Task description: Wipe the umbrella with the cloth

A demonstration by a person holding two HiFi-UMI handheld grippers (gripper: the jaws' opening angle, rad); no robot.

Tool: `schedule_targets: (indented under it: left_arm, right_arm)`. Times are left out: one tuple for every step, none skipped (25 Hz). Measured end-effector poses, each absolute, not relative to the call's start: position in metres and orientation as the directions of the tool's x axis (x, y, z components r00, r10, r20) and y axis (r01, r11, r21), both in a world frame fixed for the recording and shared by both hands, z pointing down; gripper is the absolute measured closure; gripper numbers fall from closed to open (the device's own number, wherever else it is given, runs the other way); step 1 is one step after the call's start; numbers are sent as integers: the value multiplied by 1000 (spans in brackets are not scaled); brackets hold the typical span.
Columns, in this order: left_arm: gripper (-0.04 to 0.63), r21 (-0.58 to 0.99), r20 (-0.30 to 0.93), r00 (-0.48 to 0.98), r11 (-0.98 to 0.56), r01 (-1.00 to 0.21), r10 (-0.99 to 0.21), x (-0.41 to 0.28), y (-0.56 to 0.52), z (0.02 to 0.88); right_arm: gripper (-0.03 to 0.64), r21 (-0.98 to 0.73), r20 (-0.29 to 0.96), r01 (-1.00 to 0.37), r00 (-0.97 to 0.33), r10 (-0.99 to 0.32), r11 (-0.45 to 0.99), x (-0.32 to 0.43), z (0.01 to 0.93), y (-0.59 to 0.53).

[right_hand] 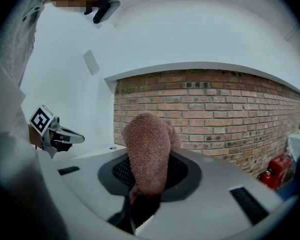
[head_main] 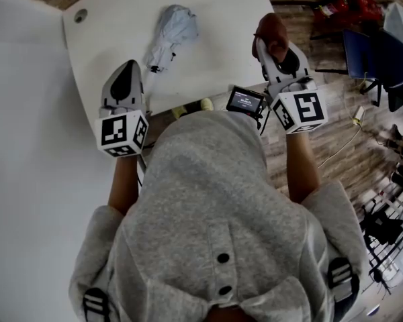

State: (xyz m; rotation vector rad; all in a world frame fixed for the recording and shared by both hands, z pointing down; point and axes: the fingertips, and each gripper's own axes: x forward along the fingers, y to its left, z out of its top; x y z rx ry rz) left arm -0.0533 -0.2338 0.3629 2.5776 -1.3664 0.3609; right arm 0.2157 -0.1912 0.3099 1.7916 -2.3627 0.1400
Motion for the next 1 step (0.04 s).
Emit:
schedule_targets:
  left_arm:
    - [580, 63, 306, 544, -553, -831, -782, -53, -236, 364]
  right_arm:
    - [517, 27, 194, -962, -261, -946, 271, 215, 311, -193]
